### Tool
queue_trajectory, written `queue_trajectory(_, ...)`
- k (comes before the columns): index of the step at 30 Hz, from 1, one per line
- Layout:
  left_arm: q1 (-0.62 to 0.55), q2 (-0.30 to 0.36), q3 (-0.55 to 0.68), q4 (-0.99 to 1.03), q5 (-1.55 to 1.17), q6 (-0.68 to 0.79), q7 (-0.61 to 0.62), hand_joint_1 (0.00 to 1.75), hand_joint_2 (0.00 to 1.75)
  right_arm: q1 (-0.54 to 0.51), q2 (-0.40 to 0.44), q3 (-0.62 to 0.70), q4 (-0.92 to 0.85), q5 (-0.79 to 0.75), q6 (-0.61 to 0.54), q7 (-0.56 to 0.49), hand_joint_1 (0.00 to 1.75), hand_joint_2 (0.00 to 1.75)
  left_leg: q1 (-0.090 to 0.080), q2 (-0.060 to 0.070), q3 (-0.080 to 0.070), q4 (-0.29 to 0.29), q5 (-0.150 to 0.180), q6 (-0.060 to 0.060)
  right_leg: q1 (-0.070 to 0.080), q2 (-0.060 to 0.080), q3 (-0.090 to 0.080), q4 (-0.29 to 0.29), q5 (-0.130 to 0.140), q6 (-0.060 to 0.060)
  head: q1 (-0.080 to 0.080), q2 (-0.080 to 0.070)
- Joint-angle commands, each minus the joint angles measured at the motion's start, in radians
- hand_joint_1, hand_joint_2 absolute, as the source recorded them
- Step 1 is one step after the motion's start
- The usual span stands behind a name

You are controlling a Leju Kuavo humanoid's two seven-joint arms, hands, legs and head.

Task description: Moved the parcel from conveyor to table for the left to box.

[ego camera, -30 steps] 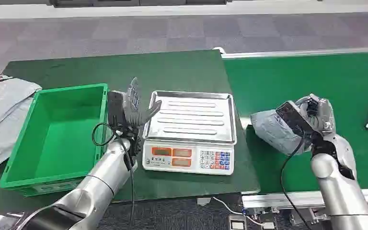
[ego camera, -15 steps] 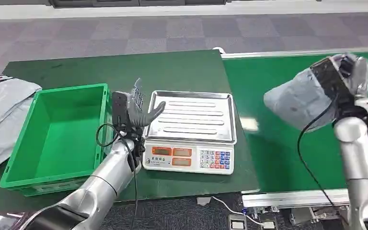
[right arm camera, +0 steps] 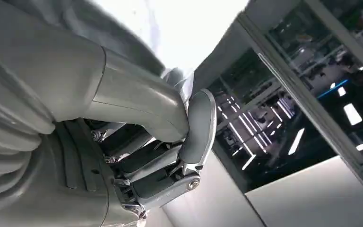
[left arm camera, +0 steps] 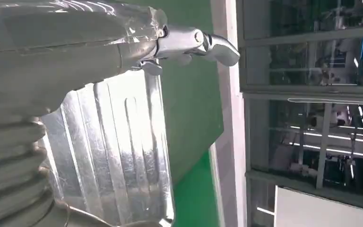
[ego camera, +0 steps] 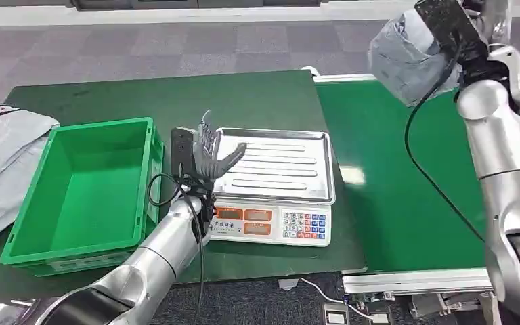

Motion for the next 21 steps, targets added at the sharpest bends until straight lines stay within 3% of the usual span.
queue_trajectory(1,-0.057,-0.002,-0.039,0.051,0.001,0.003,0.023,0.0,1.75,-0.035,0.314,0.286,0.119,0.158,0.06,0.088,1.75,1.75,0.0,0.016,0.006,-0.002,-0.003,-0.001,0.0,0.016,0.001,-0.002,0.002,-0.001,0.0,0.0)
queue_trajectory(6,-0.056,-0.001,-0.048,0.048,0.002,0.001,0.028,0.0,1.75,0.025,0.351,0.367,0.098,0.148,0.091,0.088,1.75,1.75,0.001,0.025,0.009,-0.003,-0.004,-0.004,0.001,0.025,0.0,-0.001,0.003,-0.005,-0.001,0.0)
queue_trajectory(9,-0.056,0.001,-0.05,0.048,0.005,0.001,0.028,0.0,1.75,0.026,0.335,0.381,0.085,0.134,0.111,0.085,1.75,1.75,0.003,0.011,0.004,-0.001,-0.001,-0.004,0.004,0.011,-0.001,-0.001,0.001,-0.004,-0.001,0.0)
queue_trajectory(21,-0.056,0.001,-0.05,0.048,0.006,0.001,0.028,0.0,1.75,0.021,0.329,0.381,0.084,0.129,0.115,0.083,1.75,1.75,0.003,0.008,0.003,-0.001,0.0,-0.004,0.003,0.01,0.0,-0.002,0.002,-0.003,-0.001,0.0)
